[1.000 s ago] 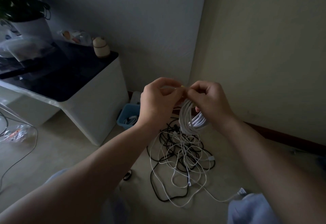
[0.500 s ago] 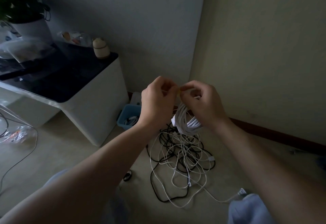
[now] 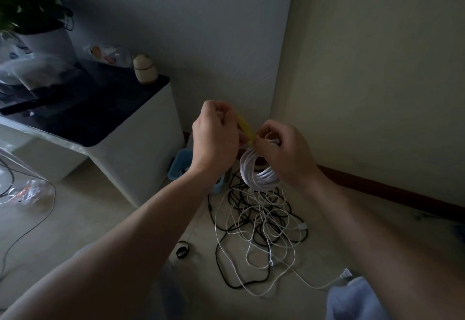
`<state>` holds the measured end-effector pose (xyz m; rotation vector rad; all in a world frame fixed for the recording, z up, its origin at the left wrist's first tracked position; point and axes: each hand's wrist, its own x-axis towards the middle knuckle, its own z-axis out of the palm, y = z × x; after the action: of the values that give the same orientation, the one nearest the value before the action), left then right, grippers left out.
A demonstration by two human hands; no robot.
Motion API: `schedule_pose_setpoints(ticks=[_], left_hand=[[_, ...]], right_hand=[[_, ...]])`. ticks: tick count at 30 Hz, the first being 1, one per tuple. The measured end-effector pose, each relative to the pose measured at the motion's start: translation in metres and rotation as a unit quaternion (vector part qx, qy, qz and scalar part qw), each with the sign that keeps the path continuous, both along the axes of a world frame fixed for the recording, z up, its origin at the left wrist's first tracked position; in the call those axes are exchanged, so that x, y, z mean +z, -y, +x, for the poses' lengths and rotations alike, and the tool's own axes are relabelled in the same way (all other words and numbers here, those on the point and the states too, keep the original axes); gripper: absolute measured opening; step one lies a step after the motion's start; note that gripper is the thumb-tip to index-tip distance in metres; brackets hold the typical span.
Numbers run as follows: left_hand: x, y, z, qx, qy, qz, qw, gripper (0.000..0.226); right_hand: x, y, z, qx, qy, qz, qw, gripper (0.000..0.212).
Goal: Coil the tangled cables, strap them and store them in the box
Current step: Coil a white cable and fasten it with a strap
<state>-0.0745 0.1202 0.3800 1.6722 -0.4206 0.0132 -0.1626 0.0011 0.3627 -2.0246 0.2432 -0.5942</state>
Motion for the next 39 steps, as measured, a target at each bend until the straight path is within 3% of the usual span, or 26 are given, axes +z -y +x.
schedule_pose_setpoints(ticks=[7, 13, 24, 33, 39], left_hand=[[-0.002, 0.000, 0.005, -0.004, -0.002, 0.020, 1.000, 0.014], [-0.003, -0.001, 0.012, 0.005, 0.010, 0.049, 0.999, 0.014], [-0.010, 0.001, 0.015, -0.005, -0.043, 0.023, 0.999, 0.009], [-0.002, -0.001, 0.015, -0.032, -0.043, -0.004, 0.999, 0.012], [-0.004, -0.002, 0.005, -0.096, 0.031, -0.009, 0.995, 0.015]], right_hand=[[-0.006, 0.005, -0.003, 0.074, 0.023, -0.021, 0.997, 0.012], [-0.011, 0.010, -0.001, 0.092, -0.008, -0.033, 0.995, 0.015], [-0.015, 0.019, -0.004, 0.147, -0.044, 0.012, 0.988, 0.019], [-0.013, 0.026, -0.003, 0.123, -0.064, 0.073, 0.988, 0.016], [-0.013, 0.031, -0.003, 0.058, -0.065, 0.088, 0.992, 0.013]])
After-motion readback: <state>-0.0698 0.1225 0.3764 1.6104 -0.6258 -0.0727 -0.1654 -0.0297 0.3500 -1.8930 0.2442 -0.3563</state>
